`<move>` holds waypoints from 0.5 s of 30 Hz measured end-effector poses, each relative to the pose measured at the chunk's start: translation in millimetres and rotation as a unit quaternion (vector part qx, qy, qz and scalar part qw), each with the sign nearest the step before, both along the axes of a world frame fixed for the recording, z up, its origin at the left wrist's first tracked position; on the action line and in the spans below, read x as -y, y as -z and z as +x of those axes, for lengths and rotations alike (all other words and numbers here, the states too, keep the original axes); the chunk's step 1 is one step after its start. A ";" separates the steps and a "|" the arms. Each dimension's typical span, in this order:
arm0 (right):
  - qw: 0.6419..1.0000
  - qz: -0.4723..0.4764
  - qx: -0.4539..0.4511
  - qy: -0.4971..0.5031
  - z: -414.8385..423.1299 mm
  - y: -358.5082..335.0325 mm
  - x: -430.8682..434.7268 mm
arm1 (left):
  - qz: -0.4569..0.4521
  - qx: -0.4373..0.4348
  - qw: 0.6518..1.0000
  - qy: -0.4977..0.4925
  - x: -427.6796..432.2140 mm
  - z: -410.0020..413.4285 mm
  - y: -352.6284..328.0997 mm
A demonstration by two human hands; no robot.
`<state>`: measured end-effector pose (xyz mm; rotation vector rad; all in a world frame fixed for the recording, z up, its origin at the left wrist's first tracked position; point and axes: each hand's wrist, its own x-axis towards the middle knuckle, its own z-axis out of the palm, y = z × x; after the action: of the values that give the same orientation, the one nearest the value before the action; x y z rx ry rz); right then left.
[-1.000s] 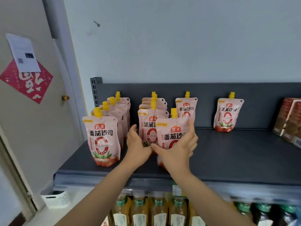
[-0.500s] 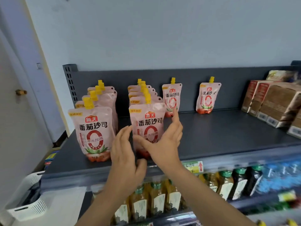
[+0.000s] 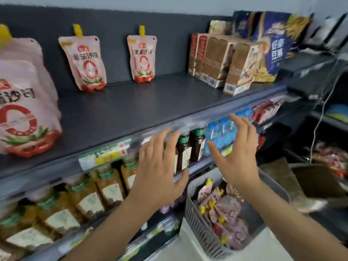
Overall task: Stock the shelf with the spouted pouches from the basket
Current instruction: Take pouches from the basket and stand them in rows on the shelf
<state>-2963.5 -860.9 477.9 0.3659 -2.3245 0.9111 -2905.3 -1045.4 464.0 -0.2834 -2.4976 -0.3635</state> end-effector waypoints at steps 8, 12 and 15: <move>0.985 0.068 0.160 0.018 -69.4 121.9 -147.7 | -0.086 0.214 0.973 0.027 -148.1 -68.8 110.7; 0.956 0.162 0.244 -0.033 -106.0 179.5 -195.2 | -0.117 0.293 0.949 0.004 -187.8 -95.7 159.7; 0.900 0.242 0.347 -0.106 -124.0 221.4 -211.0 | -0.119 0.352 0.928 -0.025 -201.4 -104.9 191.0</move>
<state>-3087.5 -649.9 256.5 0.5774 -3.2386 0.5978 -3010.1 -844.0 273.0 -0.2062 -3.2607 -0.1467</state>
